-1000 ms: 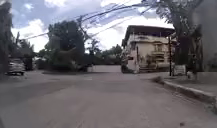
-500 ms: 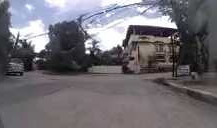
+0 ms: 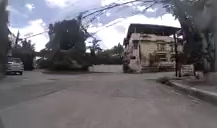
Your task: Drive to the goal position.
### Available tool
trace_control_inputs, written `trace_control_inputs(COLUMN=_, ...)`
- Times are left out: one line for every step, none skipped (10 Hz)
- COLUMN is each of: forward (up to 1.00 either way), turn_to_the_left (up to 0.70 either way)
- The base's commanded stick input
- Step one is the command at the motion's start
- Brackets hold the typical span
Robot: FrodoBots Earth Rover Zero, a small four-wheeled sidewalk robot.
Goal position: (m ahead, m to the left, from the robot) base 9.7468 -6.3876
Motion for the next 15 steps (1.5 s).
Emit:
trace_control_inputs(forward=0.5, turn_to_the_left=0.0)
trace_control_inputs(forward=0.5, turn_to_the_left=0.0)
trace_control_inputs(forward=0.5, turn_to_the_left=0.0)
trace_control_inputs(forward=0.5, turn_to_the_left=0.0)
trace_control_inputs(forward=0.5, turn_to_the_left=0.0)
trace_control_inputs(forward=0.5, turn_to_the_left=0.0)
trace_control_inputs(forward=0.5, turn_to_the_left=-0.02)
trace_control_inputs(forward=0.5, turn_to_the_left=-0.06)
trace_control_inputs(forward=0.5, turn_to_the_left=-0.5)
trace_control_inputs(forward=0.5, turn_to_the_left=-0.5)
trace_control_inputs(forward=0.5, turn_to_the_left=-0.5)
trace_control_inputs(forward=0.5, turn_to_the_left=-0.5)
trace_control_inputs(forward=0.5, turn_to_the_left=-0.5)
trace_control_inputs(forward=0.5, turn_to_the_left=-0.5)
trace_control_inputs(forward=0.5, turn_to_the_left=-0.5)
